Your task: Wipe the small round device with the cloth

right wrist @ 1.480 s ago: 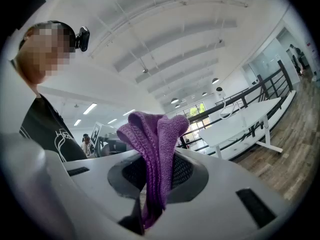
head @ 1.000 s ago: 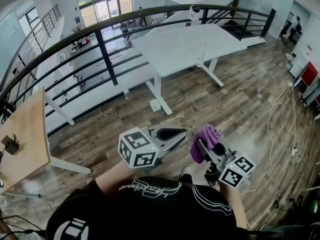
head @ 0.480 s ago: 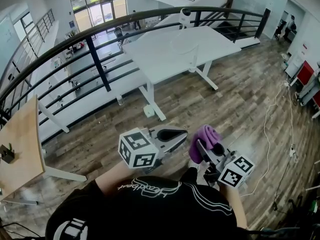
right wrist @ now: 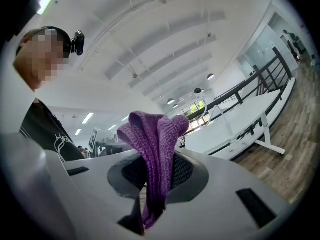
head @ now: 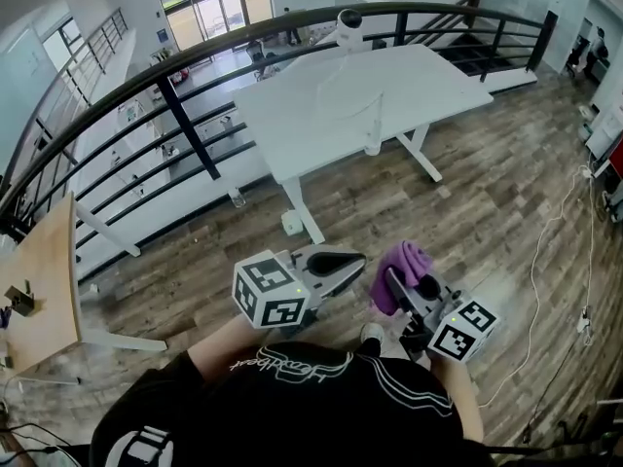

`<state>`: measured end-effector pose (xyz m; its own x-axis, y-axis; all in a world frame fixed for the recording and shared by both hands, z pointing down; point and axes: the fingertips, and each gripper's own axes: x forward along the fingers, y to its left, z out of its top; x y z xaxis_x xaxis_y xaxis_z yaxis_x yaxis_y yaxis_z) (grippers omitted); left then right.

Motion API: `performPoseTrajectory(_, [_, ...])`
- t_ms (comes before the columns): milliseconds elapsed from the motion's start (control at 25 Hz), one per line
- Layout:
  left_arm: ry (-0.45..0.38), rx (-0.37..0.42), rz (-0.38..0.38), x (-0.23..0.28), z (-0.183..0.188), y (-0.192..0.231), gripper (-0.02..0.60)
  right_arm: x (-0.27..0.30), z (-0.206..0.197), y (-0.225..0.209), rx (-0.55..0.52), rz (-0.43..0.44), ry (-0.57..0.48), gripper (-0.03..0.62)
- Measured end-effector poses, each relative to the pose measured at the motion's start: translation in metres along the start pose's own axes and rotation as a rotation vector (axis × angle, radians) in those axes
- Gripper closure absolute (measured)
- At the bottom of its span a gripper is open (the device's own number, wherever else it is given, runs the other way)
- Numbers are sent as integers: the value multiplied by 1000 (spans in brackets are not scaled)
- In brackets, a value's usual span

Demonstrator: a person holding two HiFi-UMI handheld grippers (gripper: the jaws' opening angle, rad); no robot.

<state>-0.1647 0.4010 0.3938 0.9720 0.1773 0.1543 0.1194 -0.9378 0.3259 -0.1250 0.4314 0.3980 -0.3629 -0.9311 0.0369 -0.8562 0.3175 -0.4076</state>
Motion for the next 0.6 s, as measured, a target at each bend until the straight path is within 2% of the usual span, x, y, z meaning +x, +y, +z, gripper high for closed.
performPoseTrajectory(200, [-3,-41,43,117,37,46,574,-12,55,-118,19,36,21,536])
performPoseTrajectory(320, [-2,-12,39,180,61,56,574,-20,86,-173,5,57,25,536])
performPoseTrajectory(480, [4,13,74,225,82,72,575,-27,120,-219,-41,68,16,536])
performPoseTrajectory(600, [6,19,104,237,90,86,574,-28,136,-245,5,83,-21,536])
